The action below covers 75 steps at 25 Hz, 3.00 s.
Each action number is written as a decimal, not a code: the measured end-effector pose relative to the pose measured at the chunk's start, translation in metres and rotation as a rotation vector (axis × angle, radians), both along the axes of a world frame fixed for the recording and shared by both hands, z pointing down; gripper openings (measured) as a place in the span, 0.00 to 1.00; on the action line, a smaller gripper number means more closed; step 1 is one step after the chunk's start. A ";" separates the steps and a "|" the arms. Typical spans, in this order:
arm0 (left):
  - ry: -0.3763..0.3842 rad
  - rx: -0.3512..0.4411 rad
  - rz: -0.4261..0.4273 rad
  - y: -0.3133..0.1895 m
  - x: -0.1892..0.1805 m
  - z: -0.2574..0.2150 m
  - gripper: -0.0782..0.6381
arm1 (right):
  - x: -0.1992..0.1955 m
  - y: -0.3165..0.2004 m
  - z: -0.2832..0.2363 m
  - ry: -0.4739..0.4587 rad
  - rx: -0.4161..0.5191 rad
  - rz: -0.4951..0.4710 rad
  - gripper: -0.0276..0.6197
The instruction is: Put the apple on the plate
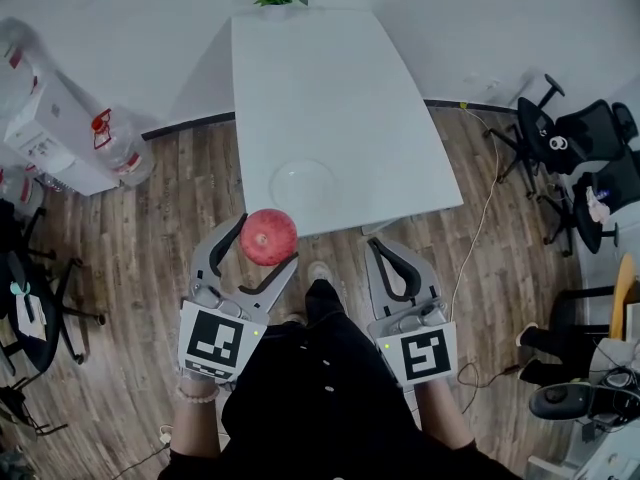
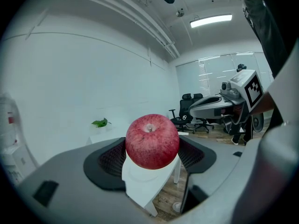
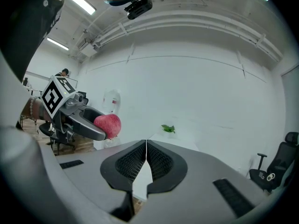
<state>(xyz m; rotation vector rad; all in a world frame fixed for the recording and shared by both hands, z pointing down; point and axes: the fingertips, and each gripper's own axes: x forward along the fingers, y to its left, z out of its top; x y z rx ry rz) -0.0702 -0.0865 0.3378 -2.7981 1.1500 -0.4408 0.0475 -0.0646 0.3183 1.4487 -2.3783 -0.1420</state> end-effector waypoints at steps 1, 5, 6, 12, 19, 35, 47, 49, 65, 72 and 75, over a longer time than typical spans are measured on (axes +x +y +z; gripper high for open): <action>0.000 -0.001 -0.005 -0.004 0.000 0.000 0.60 | 0.000 -0.005 0.000 0.001 0.000 -0.006 0.11; 0.018 -0.025 -0.046 -0.020 0.002 -0.001 0.60 | 0.001 -0.024 -0.001 0.005 0.001 -0.033 0.11; 0.018 -0.019 -0.048 -0.024 0.003 -0.002 0.60 | 0.001 -0.029 -0.002 0.007 0.002 -0.041 0.11; 0.009 -0.010 -0.086 -0.052 0.006 -0.003 0.60 | 0.002 -0.060 -0.005 0.005 0.001 -0.093 0.11; 0.005 -0.029 -0.139 -0.076 0.006 0.000 0.60 | 0.003 -0.090 -0.001 0.003 -0.019 -0.136 0.11; -0.014 -0.041 -0.144 -0.113 0.022 0.014 0.60 | 0.014 -0.129 0.007 0.001 -0.039 -0.172 0.11; -0.020 -0.088 -0.124 -0.138 0.045 0.042 0.60 | 0.036 -0.145 0.019 -0.002 -0.075 -0.142 0.11; -0.015 -0.104 -0.138 -0.144 0.046 0.051 0.60 | 0.039 -0.147 0.021 -0.003 -0.078 -0.139 0.11; -0.050 -0.194 -0.142 -0.162 0.064 0.110 0.60 | 0.059 -0.153 0.030 0.000 -0.109 -0.104 0.11; -0.073 -0.221 -0.134 -0.166 0.070 0.133 0.60 | 0.063 -0.150 0.039 0.007 -0.137 -0.104 0.11; -0.059 -0.256 -0.149 -0.170 0.070 0.144 0.60 | 0.064 -0.150 0.041 0.007 -0.144 -0.101 0.11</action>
